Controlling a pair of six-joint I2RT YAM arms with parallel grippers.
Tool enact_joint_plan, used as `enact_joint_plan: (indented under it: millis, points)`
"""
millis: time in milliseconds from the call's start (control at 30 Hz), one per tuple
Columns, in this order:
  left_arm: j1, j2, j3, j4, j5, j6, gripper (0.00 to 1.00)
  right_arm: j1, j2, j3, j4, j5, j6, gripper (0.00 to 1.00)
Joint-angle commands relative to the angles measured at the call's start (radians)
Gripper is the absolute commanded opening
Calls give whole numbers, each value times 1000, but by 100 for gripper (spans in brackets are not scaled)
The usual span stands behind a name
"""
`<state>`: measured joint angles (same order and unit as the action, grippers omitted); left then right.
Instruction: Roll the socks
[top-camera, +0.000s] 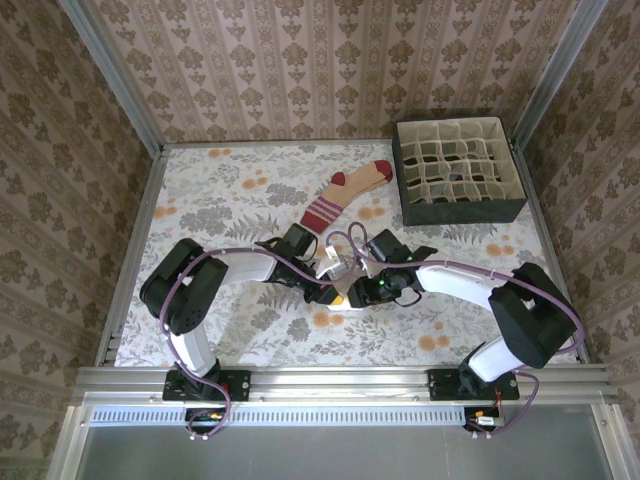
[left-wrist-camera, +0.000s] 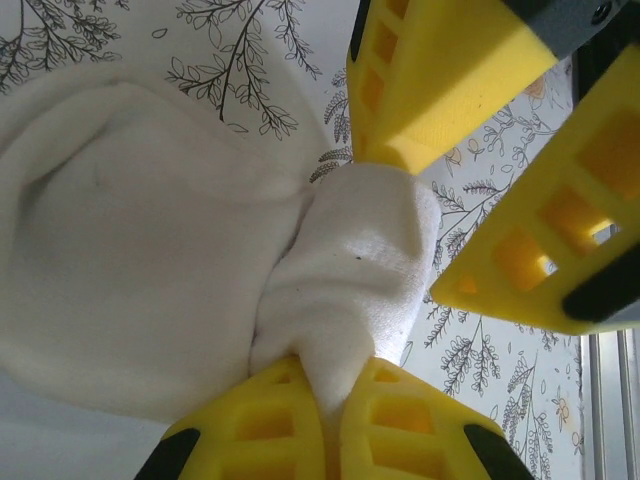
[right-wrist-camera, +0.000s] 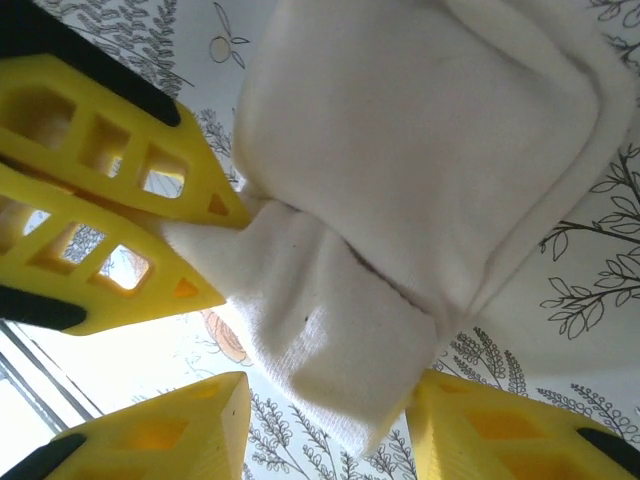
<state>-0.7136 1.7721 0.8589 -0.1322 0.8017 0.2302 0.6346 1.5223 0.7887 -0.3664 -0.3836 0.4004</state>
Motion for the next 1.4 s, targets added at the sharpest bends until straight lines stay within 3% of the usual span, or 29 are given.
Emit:
enact_joint_plan:
  millis: [0,167,367,467,567,900,1133,1267,1367]
  points:
    - [9,51,-18,-74,-125,-10,0,5,45,-1,-15,58,44,42]
    - [11,16,-51,-36,-140,1,4,1,98,22,-55,101,69,29]
    - [11,46,-42,-41,-128,9,4,-1,106,43,-50,84,73,29]
    - [11,53,-45,-34,-135,13,5,-2,101,44,-46,77,68,15]
    - [11,27,-57,-21,-148,29,20,-10,118,44,-55,62,74,1]
    - [19,-239,-171,86,-153,193,31,-35,188,67,-118,12,98,0]
    - [-11,-436,-319,264,-286,300,39,-41,207,93,-153,0,95,0]
    - [-118,-553,-425,424,-491,426,50,-43,207,99,-165,-4,89,0]
    - [-160,-573,-424,423,-586,493,51,-46,214,102,-166,-11,86,0]
